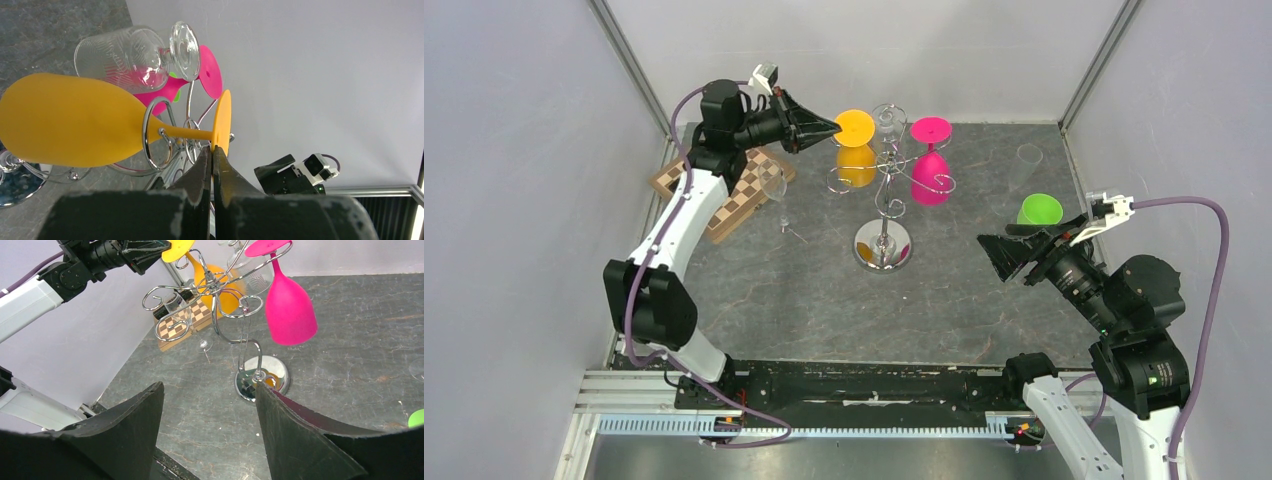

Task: Take the wine glass off the wine glass rack
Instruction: Pick up the wine glass from the wine rack.

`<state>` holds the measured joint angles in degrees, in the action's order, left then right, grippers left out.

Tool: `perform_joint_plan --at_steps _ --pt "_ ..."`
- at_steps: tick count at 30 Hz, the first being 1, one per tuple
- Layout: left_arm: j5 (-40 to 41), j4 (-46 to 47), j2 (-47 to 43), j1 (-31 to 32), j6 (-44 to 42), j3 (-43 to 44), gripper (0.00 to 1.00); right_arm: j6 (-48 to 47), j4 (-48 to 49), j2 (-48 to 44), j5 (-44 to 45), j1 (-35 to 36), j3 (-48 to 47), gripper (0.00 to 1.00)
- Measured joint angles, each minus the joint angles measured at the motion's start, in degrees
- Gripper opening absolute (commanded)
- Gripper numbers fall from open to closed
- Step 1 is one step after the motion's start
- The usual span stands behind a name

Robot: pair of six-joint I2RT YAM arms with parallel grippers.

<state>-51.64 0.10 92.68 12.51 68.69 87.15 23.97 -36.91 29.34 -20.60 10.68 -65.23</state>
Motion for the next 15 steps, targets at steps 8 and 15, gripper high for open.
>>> perform_joint_plan --at_steps 8,15 --pt "-0.55 -4.2 -5.29 0.0 -3.8 -2.67 0.02 0.46 -0.02 -0.24 0.15 -0.02 0.0 0.73" --pt "-0.44 -8.17 -9.18 0.0 -7.34 -5.31 0.02 0.66 -0.26 -0.52 0.52 0.0 -0.07 0.76"
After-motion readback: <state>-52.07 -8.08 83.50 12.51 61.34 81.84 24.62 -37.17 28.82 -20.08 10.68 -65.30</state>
